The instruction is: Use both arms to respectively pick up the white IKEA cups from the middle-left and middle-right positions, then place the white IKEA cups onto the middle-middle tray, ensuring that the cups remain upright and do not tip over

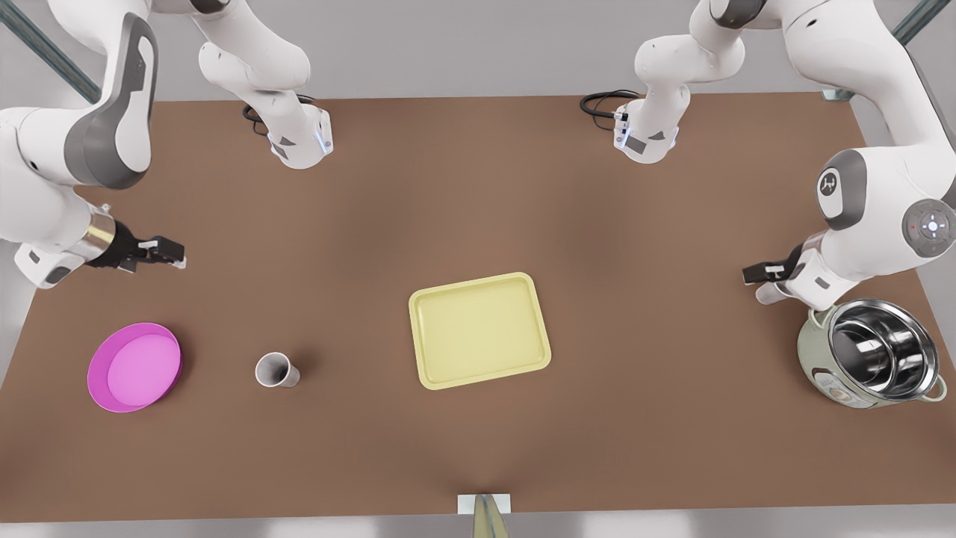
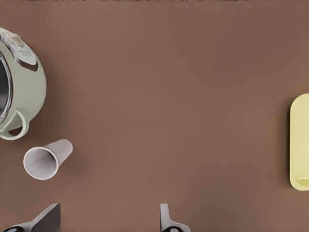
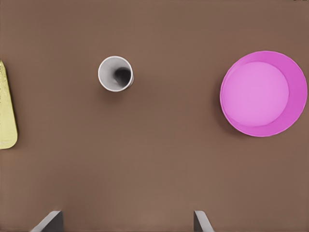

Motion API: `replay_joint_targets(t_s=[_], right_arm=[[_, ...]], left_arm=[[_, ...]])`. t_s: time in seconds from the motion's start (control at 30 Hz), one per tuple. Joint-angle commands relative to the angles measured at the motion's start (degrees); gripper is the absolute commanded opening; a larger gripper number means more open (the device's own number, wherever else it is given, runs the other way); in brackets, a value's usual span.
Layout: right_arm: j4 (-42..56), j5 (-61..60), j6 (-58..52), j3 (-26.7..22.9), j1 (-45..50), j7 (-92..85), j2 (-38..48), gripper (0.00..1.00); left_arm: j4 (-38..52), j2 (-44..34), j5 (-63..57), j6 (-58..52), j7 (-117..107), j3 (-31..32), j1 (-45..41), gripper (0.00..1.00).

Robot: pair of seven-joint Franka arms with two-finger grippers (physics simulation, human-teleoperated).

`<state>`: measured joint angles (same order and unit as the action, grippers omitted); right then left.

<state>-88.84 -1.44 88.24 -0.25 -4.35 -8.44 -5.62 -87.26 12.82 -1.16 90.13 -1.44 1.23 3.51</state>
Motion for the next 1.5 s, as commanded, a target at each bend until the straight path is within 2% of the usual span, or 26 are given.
replay_joint_targets(t_s=[0.0, 0.07, 0.1, 0.2, 0.27, 0.33, 0.5, 0.7, 0.83, 0.87, 0.9, 0.93, 1.0, 1.1, 1.2, 1.27, 1.3, 1.33, 1.37, 1.4, 1.43, 1.47], right_arm=[[0.07, 0.04, -0.88, 0.07, 0.04, -4.48, 0.08, 1.0], [-0.37, 0.12, -0.53, 0.08, 0.04, -4.48, -0.27, 1.0], [-0.37, 0.39, -0.18, 0.08, 0.04, -4.48, -0.88, 1.0], [0.6, 2.32, 1.23, 0.16, 0.22, -5.18, -7.3, 1.0], [0.95, 1.97, 6.32, 0.34, 0.3, -4.74, -13.18, 1.0], [0.95, 2.23, 12.56, 0.34, 1.09, -4.65, -17.23, 1.0], [0.25, 1.88, 22.94, 0.43, 1.89, -4.57, -23.56, 1.0], [0.95, 1.18, 37.0, 0.43, 4.0, -4.48, -28.13, 1.0], [1.56, 0.92, 39.46, 0.52, 3.82, -4.48, -30.59, 1.0], [1.56, 1.0, 39.46, 0.51, 3.82, -4.56, -31.47, 1.0], [1.39, 1.0, 39.46, 0.52, 3.82, -4.56, -31.65, 1.0], [1.39, 1.0, 39.46, 0.52, 3.65, -4.57, -32.43, 1.0], [1.21, 0.83, 39.46, 0.52, 3.56, -4.48, -33.14, 1.0], [0.95, -1.63, 39.46, 0.43, 3.73, -4.57, -33.4, 1.0], [1.04, -1.37, 39.55, 0.43, 3.82, -4.57, -34.9, 1.0], [1.04, -1.11, 39.55, 0.34, 3.91, -4.65, -35.25, 1.0], [1.12, -1.02, 39.55, 0.34, 3.91, -4.74, -35.69, 1.0], [1.12, -1.02, 39.55, 0.34, 3.91, -4.65, -35.78, 1.0], [1.21, -1.02, 39.55, 0.34, 3.82, -4.65, -36.04, 1.0], [1.21, -1.02, 39.55, 0.16, 3.82, -4.65, -36.13, 0.96], [1.21, -1.02, 39.55, 0.16, 3.82, -4.65, -36.22, 0.67], [1.21, -0.93, 39.55, 0.16, 3.82, -4.74, -36.22, 0.53]], left_arm=[[-0.01, -0.07, 0.02, 1.1, -4.01, 0.0, 0.01, 1.0], [-0.01, 0.01, 2.04, 0.31, -3.74, -0.44, 0.01, 1.0], [-1.76, 0.45, 1.78, 1.01, -3.22, -3.51, 0.1, 1.0], [-13.81, 0.45, 1.87, 12.17, 9.7, -12.04, 0.27, 1.0], [-20.14, 1.24, 1.51, 22.81, 14.28, -14.94, 0.36, 1.0], [-23.48, 1.68, 1.51, 28.61, 14.36, -15.38, 0.62, 1.0], [-23.48, 7.22, 1.51, 35.73, 14.72, -15.38, 2.03, 1.0], [-27.08, 9.77, 1.51, 35.29, 14.8, -15.38, 5.02, 1.0], [-28.84, 11.09, 1.51, 35.03, 14.72, -15.38, 5.37, 1.0], [-28.75, 11.53, 1.51, 35.21, 14.54, -15.38, 5.37, 0.83], [-28.58, 11.53, 1.51, 35.21, 14.45, -15.38, 5.28, 0.54], [-28.49, 11.53, 1.43, 35.29, 14.63, -15.38, 5.19, 0.36], [-28.14, 11.62, 1.34, 35.38, 14.63, -15.38, 5.28, 0.28], [-27.61, 11.35, 1.34, 35.38, 14.72, -15.38, 5.19, 0.21], [-26.91, 11.0, 1.51, 35.21, 14.19, -15.12, 4.58, 0.21], [-26.91, 10.48, 1.51, 34.94, 8.31, -12.48, 3.26, 0.21], [-26.82, 8.45, 1.69, 33.45, 0.14, -11.95, -2.79, 0.21], [-22.44, 8.8, 1.69, 29.77, -9.79, -10.11, -8.51, 0.21], [-13.83, 9.86, 1.6, 20.54, -14.46, -6.95, -9.05, 0.21], [-5.56, 12.31, 1.51, 13.16, -18.76, -3.52, -9.57, 0.21], [1.82, 16.09, 1.25, 8.05, -27.11, -1.67, -12.29, 0.21], [7.1, 19.17, 1.08, 5.33, -35.45, -1.67, -16.33, 0.21]])
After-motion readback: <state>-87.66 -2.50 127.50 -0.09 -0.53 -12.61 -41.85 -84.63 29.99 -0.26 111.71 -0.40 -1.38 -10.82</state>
